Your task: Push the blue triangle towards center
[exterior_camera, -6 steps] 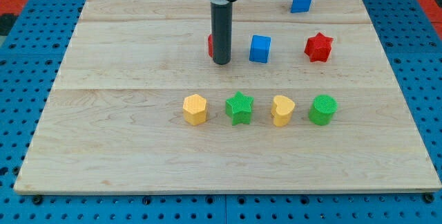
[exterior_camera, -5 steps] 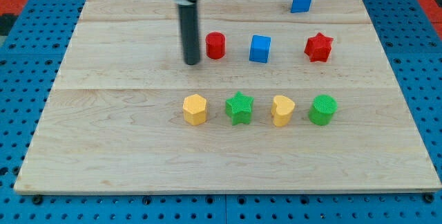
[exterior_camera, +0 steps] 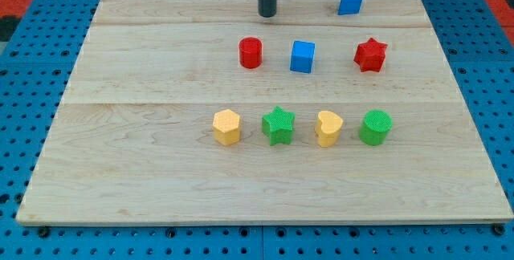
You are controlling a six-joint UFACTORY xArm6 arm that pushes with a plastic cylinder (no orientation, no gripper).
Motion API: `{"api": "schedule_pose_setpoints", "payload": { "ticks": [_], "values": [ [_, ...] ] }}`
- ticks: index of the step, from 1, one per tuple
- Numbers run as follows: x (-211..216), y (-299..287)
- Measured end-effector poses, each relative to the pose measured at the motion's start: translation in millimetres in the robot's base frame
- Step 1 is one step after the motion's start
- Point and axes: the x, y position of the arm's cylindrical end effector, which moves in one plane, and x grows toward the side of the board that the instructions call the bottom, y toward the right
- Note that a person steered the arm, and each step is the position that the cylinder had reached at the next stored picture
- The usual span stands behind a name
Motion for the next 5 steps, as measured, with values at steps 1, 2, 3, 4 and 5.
{"api": "schedule_pose_setpoints", "payload": {
  "ticks": [1, 2, 3, 4, 5],
  "values": [
    [2, 5],
    [4, 104],
    [15, 131],
    [0, 199],
    [-35, 278]
  ]
}}
